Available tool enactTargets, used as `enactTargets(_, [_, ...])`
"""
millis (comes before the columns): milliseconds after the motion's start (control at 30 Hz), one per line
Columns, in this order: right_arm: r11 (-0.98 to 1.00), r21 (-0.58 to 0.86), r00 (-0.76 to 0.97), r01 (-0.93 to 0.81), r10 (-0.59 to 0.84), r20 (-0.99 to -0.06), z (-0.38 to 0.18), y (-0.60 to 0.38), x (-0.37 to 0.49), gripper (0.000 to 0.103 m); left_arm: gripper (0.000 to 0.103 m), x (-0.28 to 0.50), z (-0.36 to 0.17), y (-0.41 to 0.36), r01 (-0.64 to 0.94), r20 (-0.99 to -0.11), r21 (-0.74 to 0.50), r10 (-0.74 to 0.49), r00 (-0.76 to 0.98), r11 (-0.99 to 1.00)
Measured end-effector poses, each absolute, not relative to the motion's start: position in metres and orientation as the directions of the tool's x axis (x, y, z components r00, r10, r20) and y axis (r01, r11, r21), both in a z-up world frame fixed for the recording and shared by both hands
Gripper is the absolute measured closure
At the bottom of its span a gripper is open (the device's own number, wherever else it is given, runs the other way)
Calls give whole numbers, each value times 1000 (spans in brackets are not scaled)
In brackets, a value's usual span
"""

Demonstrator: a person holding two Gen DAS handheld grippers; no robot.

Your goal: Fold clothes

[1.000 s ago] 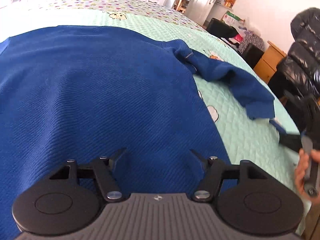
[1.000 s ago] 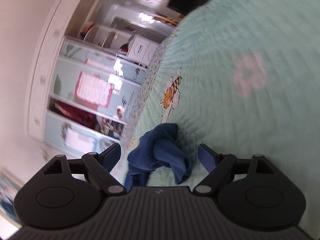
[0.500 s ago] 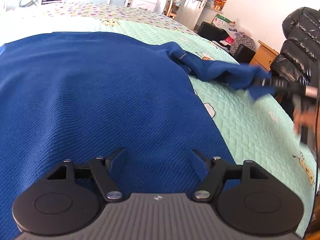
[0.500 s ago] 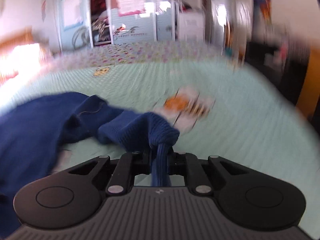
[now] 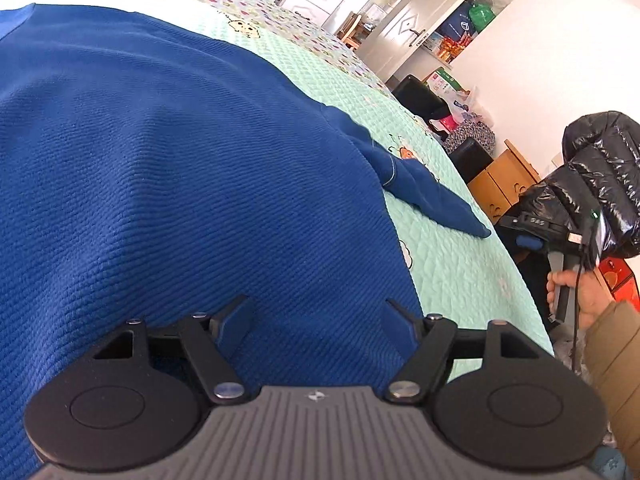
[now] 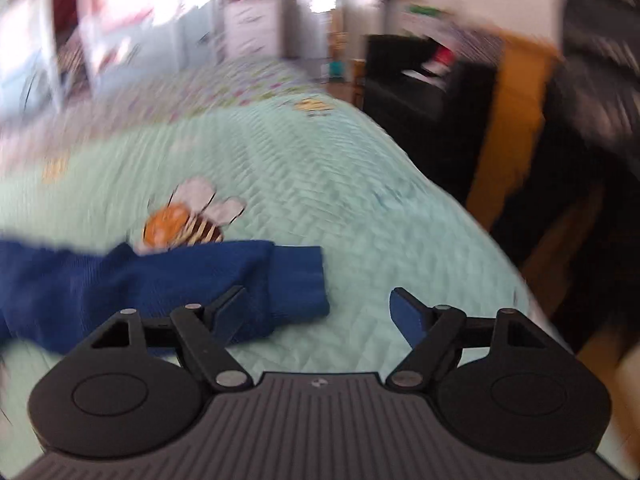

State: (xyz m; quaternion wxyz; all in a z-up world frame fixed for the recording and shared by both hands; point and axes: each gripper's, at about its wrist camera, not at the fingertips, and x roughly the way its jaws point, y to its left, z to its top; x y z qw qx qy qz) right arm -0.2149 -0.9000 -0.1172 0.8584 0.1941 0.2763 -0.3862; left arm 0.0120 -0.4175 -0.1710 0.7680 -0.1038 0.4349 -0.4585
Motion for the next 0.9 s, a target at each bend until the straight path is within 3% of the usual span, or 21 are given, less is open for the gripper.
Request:
enactTargets(133, [528, 447, 686, 722, -465, -559, -136, -900, -254, 24, 29, 12, -170, -415, 621, -570, -554, -796, 203, 555])
enactTargets(300, [359, 700, 781, 617, -392, -486, -163, -917, -262, 24, 26, 7, -170, -413, 623, -568, -548, -795, 213, 559])
enactTargets(667, [247, 769, 782, 590, -410, -468, -189, -938, -209, 24, 8, 2, -168, -424, 660, -573, -510, -790, 217, 552])
enactTargets(733, [257, 761, 784, 596, -391, -483, -187, -940, -202, 38, 7, 2, -168, -426, 658, -573, -513, -791, 215, 551])
enactTargets(767, [258, 759, 787, 597, -369, -494, -187, -942, -199, 72, 7, 2, -168, -427, 657, -574, -514, -791, 214, 551])
enactTargets(800, [263, 757, 790, 598, -350, -503, -187, -943, -196, 90, 7, 3, -168, -428, 657, -575, -515, -790, 212, 550])
enactTargets(900, [349, 713, 783, 608, -411, -466, -160, -933, -201, 90, 7, 5, -167, -428, 651, -575, -524, -792, 206, 550])
